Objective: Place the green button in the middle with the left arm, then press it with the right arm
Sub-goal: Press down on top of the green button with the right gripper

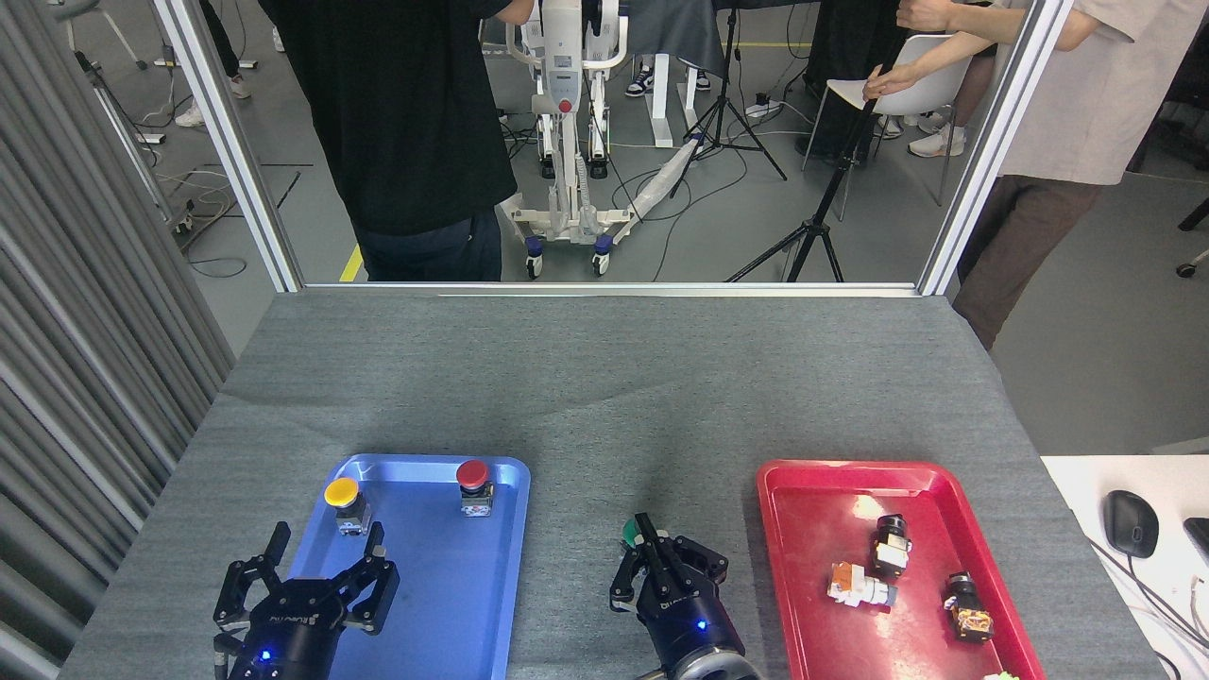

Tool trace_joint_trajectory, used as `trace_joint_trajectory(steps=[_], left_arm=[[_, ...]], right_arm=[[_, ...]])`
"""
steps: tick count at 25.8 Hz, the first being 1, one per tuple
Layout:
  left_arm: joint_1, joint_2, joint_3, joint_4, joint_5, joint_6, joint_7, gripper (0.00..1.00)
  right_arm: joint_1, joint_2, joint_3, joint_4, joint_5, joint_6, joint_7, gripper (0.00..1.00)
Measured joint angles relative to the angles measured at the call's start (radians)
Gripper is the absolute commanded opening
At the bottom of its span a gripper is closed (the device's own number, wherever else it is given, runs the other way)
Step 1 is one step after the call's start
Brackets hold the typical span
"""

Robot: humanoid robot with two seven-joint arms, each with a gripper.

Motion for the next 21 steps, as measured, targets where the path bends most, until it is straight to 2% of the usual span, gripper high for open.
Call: trace_joint_trajectory(steps=[21], left_arm=[[0.018, 0.000, 0.014, 0.002, 0.002, 0.001, -0.001, 1.00]], right_arm=[[0.008, -0.004, 0.000, 0.067, -0.012, 0.022, -0.039, 0.00]])
